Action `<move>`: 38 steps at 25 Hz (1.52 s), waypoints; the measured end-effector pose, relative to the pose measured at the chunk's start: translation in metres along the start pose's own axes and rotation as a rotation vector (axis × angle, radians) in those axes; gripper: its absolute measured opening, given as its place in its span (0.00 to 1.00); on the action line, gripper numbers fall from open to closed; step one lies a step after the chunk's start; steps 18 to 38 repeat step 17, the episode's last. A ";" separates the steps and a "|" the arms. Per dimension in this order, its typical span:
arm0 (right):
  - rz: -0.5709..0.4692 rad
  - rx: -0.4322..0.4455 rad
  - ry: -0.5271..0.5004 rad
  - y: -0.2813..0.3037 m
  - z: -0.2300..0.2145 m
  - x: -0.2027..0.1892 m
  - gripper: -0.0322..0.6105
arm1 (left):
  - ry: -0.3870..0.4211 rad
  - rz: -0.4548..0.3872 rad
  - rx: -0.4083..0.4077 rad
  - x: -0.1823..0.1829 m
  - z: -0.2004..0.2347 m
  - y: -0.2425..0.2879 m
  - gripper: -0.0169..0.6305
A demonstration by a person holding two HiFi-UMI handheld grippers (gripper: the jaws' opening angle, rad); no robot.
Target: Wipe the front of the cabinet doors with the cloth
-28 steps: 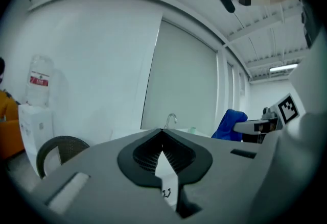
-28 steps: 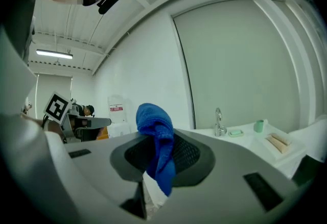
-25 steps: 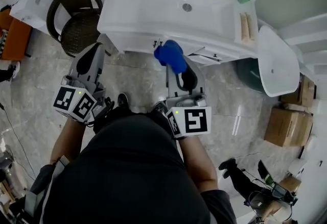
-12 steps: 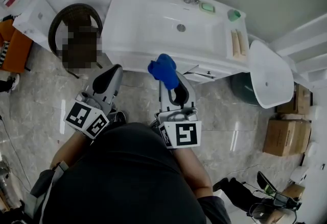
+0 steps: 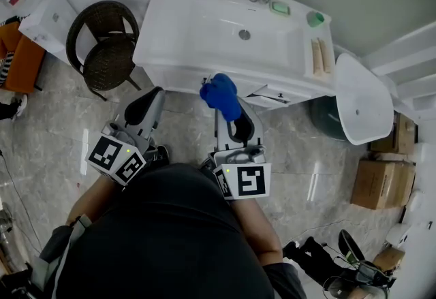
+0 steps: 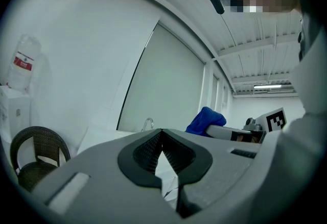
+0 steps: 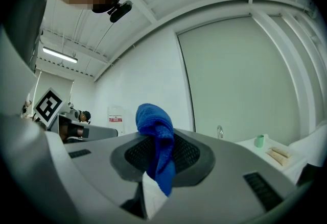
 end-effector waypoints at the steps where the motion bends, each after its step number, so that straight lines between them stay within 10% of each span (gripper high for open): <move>1: -0.001 0.000 0.000 0.000 0.000 0.000 0.16 | 0.001 -0.001 0.001 0.000 0.000 -0.001 0.03; 38: 0.000 0.005 -0.037 0.000 -0.001 0.006 0.16 | -0.010 -0.001 -0.001 0.005 -0.001 0.003 0.03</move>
Point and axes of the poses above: the fingertips, and each gripper's own axes: y forward along the fingers, z to its left, x out of its top, the point moved 3 cm from there along -y, backward along the fingers, and after that the axes turned 12 degrees about z, right-handed, at the moved point
